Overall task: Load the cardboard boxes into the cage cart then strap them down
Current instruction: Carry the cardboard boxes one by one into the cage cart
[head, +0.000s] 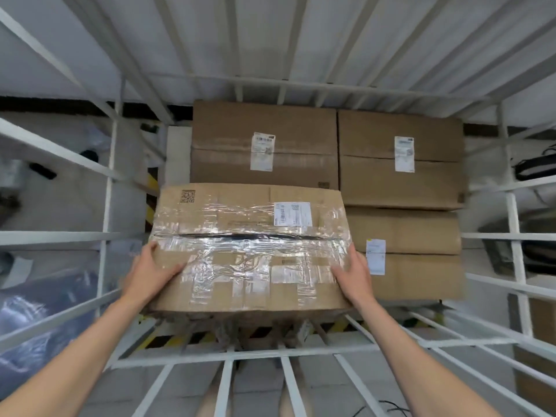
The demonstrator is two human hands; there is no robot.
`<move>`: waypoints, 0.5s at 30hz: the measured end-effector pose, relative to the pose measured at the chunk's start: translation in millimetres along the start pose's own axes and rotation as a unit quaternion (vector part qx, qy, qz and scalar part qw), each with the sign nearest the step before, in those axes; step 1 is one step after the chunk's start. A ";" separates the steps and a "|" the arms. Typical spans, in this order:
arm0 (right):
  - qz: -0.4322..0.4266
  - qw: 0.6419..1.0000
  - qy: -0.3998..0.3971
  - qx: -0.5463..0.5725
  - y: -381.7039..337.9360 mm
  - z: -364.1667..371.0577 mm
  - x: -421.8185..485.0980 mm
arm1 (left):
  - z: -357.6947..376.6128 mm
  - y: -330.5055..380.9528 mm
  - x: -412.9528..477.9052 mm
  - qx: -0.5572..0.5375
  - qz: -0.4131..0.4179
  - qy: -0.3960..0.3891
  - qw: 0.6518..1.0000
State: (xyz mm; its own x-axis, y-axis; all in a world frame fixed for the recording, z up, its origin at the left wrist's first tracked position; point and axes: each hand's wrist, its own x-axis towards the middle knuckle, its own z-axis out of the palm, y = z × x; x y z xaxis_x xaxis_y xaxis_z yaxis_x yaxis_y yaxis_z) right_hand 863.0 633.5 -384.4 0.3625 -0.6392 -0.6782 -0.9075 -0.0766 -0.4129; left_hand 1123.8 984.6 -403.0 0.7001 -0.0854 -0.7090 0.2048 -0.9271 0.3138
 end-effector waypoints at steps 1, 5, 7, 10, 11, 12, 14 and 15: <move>0.000 1.000 0.007 0.007 6.9 6.0 10.3 | 10.9 -1.8 5.9 -0.012 -0.005 -0.002 1.000; 0.017 1.000 -0.010 0.011 43.0 33.9 37.0 | 57.2 -25.0 19.5 -0.040 -0.028 -0.004 0.999; 0.022 0.999 -0.015 0.021 60.0 47.3 48.8 | 77.0 -32.8 24.6 -0.048 -0.041 0.003 0.998; 0.029 0.999 -0.037 0.026 72.9 64.6 66.9 | 99.7 -37.5 35.8 -0.028 -0.057 -0.004 0.998; 0.030 0.998 -0.046 0.022 77.7 70.6 70.5 | 107.9 -39.2 39.0 -0.021 -0.061 -0.009 0.998; 0.031 0.998 -0.051 0.020 83.4 76.7 73.1 | 116.1 -40.0 41.8 -0.016 -0.067 -0.008 0.998; 0.033 0.998 -0.051 0.010 94.1 88.4 78.2 | 130.4 -38.9 47.2 -0.001 -0.081 0.010 0.997; 0.034 0.998 -0.051 -0.002 98.4 93.3 81.4 | 136.1 -37.5 49.9 0.010 -0.083 0.021 0.996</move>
State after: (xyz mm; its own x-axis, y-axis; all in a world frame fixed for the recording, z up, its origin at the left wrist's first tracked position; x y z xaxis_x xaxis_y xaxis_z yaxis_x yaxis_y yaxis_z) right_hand 823.0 645.4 -536.9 0.3198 -0.5621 -0.7628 -0.9313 -0.0383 -0.3623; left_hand 1058.0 965.4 -536.1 0.6856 0.0836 -0.7232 0.3067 -0.9341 0.1827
